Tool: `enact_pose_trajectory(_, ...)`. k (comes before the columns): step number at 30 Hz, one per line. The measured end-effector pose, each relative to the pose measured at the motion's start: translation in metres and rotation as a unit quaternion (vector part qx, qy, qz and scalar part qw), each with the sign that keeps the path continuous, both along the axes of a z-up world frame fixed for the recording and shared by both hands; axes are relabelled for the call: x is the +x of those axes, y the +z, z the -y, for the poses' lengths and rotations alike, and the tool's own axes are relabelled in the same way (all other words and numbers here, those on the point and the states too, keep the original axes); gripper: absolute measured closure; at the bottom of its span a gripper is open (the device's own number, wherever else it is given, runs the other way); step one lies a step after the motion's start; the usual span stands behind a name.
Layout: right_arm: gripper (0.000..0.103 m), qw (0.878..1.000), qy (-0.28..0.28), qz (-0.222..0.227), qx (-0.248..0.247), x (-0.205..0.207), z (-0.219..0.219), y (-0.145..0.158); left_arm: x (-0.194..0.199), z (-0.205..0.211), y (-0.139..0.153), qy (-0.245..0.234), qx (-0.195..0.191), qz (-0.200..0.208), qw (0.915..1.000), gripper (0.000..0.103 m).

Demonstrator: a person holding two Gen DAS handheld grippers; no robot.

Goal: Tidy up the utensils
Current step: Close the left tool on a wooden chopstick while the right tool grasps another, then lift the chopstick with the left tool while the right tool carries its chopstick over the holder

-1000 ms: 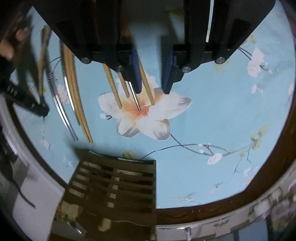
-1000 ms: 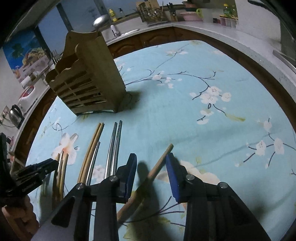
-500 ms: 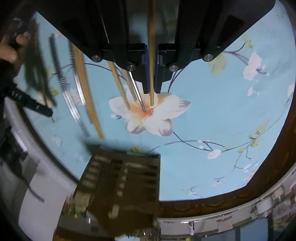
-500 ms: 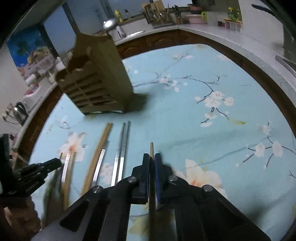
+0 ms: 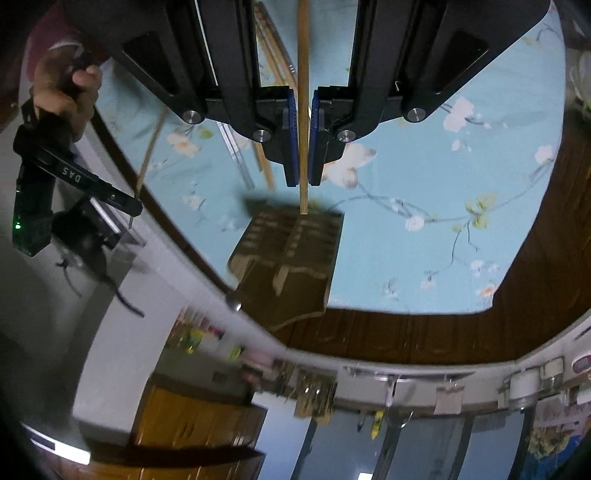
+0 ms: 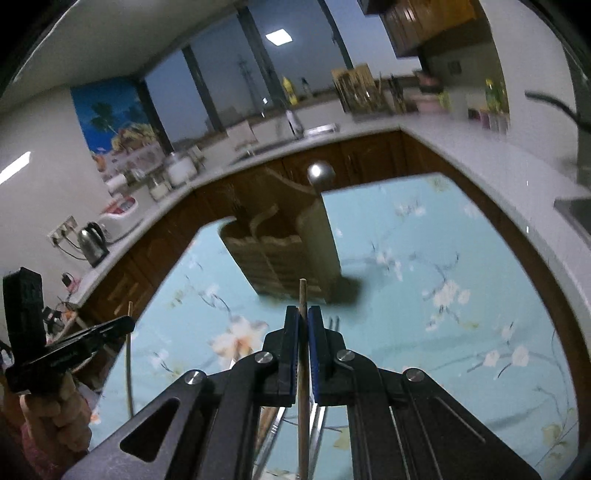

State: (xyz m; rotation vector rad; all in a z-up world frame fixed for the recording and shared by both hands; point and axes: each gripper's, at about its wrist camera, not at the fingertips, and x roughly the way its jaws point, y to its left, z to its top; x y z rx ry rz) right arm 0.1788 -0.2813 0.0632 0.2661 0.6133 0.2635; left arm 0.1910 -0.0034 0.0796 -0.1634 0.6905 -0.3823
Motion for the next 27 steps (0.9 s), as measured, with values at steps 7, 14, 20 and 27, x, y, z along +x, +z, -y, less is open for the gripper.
enact_pose_trajectory(7,0.098,0.999,-0.004,0.040,0.001,-0.007,0.000,0.028,-0.011,-0.010,0.024,0.004,-0.014,0.036,0.9993,0.099)
enact_pose_trajectory(14,0.098,0.998,-0.008,0.056,0.004,-0.004,0.001,0.039,-0.007,-0.018,0.035,0.017,-0.022,0.054,0.9982,0.099)
enact_pose_trajectory(20,0.098,0.998,-0.011,0.064,0.007,0.005,0.003,0.044,0.003,-0.021,0.046,0.026,-0.034,0.073,0.9964,0.099)
enact_pose_trajectory(27,0.098,0.995,-0.021,0.094,0.013,0.024,0.006,0.063,0.031,-0.022,0.072,0.043,-0.049,0.112,0.9916,0.099)
